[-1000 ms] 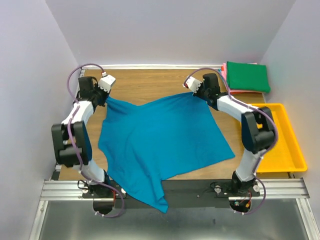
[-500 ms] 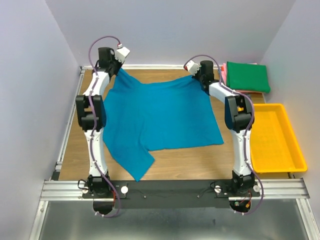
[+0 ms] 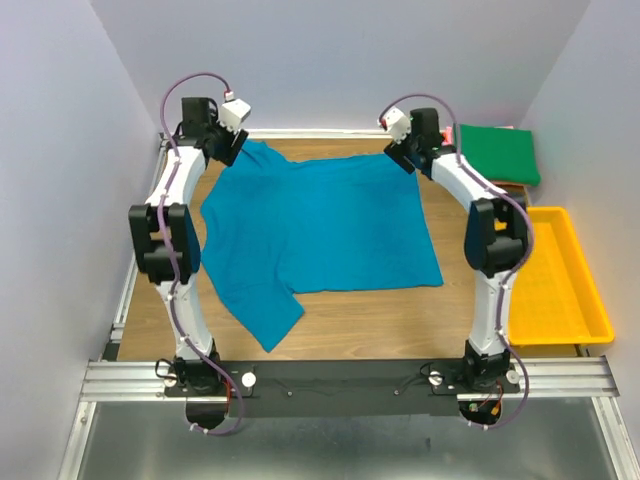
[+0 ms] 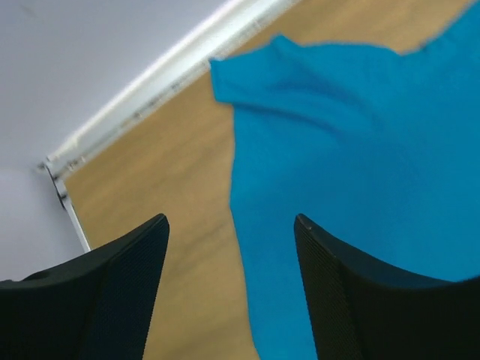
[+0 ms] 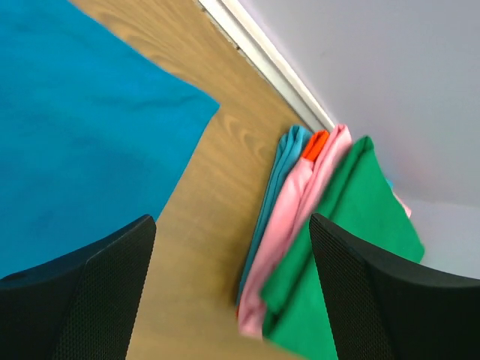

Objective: Fold and stack the t-shirts
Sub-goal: Flatten out the tshirt, then grap the side of the flattened tshirt closest away from the robot with both arms

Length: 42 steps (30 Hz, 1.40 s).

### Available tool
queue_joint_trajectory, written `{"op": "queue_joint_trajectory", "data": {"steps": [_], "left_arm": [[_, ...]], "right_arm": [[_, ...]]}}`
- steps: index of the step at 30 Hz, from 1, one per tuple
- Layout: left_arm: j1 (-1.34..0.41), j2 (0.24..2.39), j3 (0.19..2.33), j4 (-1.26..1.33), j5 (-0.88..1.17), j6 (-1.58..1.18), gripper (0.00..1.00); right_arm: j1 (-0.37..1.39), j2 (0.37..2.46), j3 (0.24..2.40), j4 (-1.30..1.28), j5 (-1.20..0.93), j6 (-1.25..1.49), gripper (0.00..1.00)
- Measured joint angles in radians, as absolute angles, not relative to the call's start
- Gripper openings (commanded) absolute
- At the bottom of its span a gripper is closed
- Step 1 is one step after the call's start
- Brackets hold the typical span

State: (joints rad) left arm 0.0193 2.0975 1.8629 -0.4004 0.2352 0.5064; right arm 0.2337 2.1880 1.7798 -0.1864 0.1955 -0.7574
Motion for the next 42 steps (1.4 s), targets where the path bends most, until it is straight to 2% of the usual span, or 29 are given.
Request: {"op": "queue_joint_trajectory", "data": {"steps": [4, 5, 6, 8, 9, 12, 18, 21, 29, 32, 33, 34, 42], "left_arm": [[0.031, 1.852, 1.585, -0.465, 0.293, 0.551, 0.51], [0.031, 1.817, 1.537, -0.480, 0.302, 0.561, 0.44], [0.031, 1.767, 1.466, -0.487, 0.311, 0.572, 0.41], [0.031, 1.712, 1.378, -0.506, 0.323, 0.588, 0.39], [0.030, 1.679, 1.301, -0.522, 0.328, 0.600, 0.36], [0.030, 1.651, 1.156, -0.561, 0.330, 0.620, 0.33], [0.030, 1.650, 1.002, -0.583, 0.289, 0.639, 0.28], [0.031, 1.649, 0.974, -0.579, 0.255, 0.647, 0.22], [0.060, 1.581, 0.890, -0.562, 0.161, 0.691, 0.22], [0.070, 1.574, 0.888, -0.566, 0.146, 0.699, 0.36], [0.072, 1.574, 0.893, -0.571, 0.145, 0.704, 0.44], [0.073, 1.572, 0.901, -0.582, 0.148, 0.711, 0.47], [0.079, 1.419, 1.007, -0.741, 0.252, 0.859, 0.50]], "right_arm": [[0.234, 2.012, 1.752, -0.398, 0.099, -0.677, 0.87], [0.234, 1.982, 1.744, -0.442, 0.080, -0.662, 0.82], [0.234, 1.966, 1.737, -0.466, 0.064, -0.653, 0.78], [0.234, 1.918, 1.702, -0.557, 0.019, -0.625, 0.70], [0.234, 1.908, 1.681, -0.595, 0.002, -0.612, 0.62], [0.234, 1.897, 1.587, -0.688, -0.035, -0.585, 0.49], [0.234, 1.902, 1.420, -0.805, -0.065, -0.550, 0.42], [0.234, 1.905, 1.381, -0.813, -0.068, -0.543, 0.42], [0.234, 1.896, 1.267, -0.792, -0.045, -0.542, 0.44], [0.234, 1.887, 1.261, -0.787, -0.043, -0.540, 0.54], [0.234, 1.884, 1.261, -0.788, -0.045, -0.538, 0.60], [0.234, 1.879, 1.261, -0.789, -0.047, -0.537, 0.61], [0.234, 1.723, 1.267, -0.872, -0.111, -0.578, 0.61]]}}
